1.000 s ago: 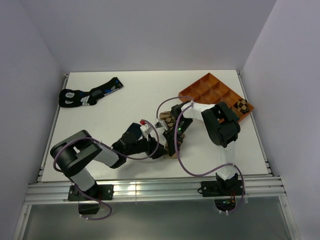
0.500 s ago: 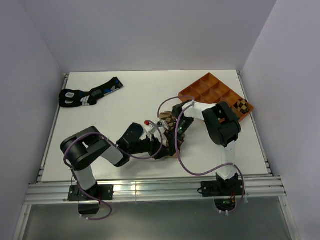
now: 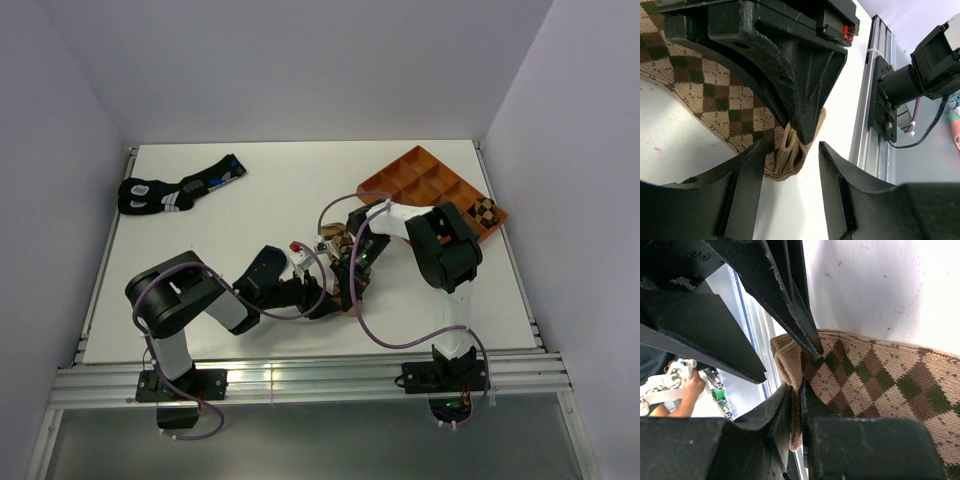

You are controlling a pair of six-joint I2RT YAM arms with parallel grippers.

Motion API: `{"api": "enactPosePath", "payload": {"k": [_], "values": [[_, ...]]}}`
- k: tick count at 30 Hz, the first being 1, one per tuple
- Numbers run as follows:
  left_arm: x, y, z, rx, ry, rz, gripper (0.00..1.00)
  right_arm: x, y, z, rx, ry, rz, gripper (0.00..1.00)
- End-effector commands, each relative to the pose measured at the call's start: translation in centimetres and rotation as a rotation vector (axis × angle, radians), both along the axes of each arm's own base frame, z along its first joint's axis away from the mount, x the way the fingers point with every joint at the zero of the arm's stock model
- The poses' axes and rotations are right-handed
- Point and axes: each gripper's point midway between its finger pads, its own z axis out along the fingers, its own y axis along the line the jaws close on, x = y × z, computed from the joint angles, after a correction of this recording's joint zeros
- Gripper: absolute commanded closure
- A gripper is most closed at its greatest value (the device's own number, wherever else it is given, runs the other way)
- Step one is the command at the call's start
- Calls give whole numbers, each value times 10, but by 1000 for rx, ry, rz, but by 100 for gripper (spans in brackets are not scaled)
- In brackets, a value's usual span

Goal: Roll the socks
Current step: Roll the sock at the center of the board.

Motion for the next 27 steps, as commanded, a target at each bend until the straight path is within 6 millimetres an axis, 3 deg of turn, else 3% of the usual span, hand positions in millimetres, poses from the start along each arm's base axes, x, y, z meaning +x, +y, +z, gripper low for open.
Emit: {"api": "enactPosePath", "payload": {"k": [1,8,17,25,27], "values": [[-6,-5,10,-44,-35,-41,49,5,3,6,27,14,-10,84],[-4,-6,3,-28,-21,-35,49,7,1,6,27,13,-19,84],[5,-10,-5,-12,6,-3,56,9,1,4,25,8,-22,85],[10,-20,-7,17,32,24,87,16,-1,-1,-8,-59,-44,82],[10,-23,-8,38,47,26,100,22,0,-4,-22,-91,-63,75]]}}
